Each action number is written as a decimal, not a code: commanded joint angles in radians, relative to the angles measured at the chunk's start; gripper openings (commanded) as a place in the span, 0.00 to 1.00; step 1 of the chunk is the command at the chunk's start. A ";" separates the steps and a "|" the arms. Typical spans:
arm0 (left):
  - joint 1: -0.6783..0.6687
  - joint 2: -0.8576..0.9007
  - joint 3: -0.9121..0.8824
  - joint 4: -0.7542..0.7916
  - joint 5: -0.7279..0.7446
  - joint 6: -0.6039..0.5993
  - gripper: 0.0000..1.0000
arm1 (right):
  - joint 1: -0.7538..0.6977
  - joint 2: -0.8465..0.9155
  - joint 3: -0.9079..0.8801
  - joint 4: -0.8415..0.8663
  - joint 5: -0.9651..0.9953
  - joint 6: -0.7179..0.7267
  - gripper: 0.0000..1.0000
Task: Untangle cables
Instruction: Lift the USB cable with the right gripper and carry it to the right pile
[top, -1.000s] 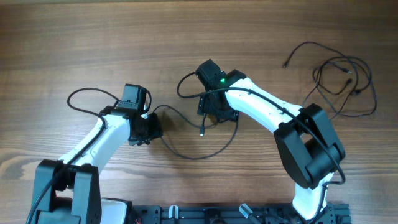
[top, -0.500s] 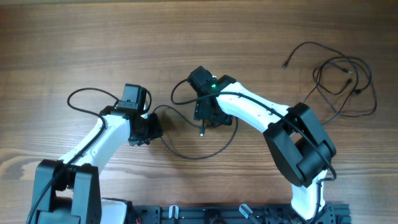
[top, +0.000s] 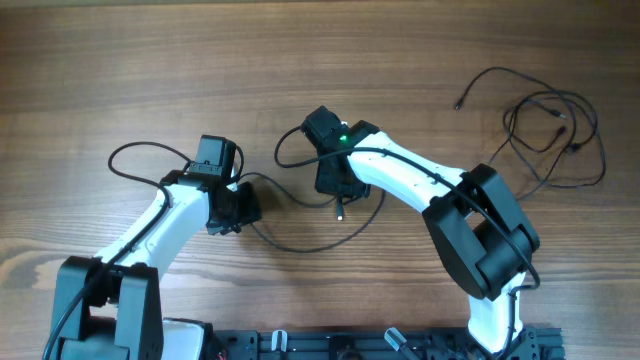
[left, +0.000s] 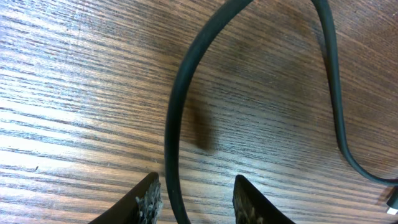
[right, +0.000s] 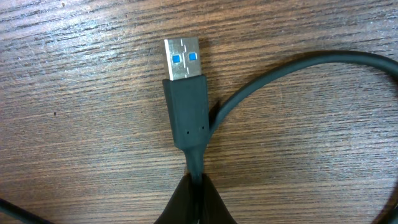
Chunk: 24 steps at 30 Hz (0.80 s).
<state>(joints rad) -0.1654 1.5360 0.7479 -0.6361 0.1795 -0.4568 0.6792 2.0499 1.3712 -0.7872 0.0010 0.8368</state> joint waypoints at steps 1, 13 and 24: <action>-0.003 -0.006 0.005 -0.001 -0.013 0.005 0.40 | 0.005 0.049 -0.006 -0.003 -0.002 0.001 0.04; -0.003 -0.006 0.005 0.000 -0.013 0.005 0.43 | -0.056 0.013 0.090 -0.061 -0.081 -0.167 0.04; -0.003 -0.006 0.005 0.001 -0.013 0.005 0.70 | -0.209 -0.195 0.288 -0.205 -0.088 -0.262 0.04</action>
<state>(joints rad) -0.1654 1.5360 0.7479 -0.6365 0.1791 -0.4568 0.4725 1.9102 1.6363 -0.9848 -0.0746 0.6025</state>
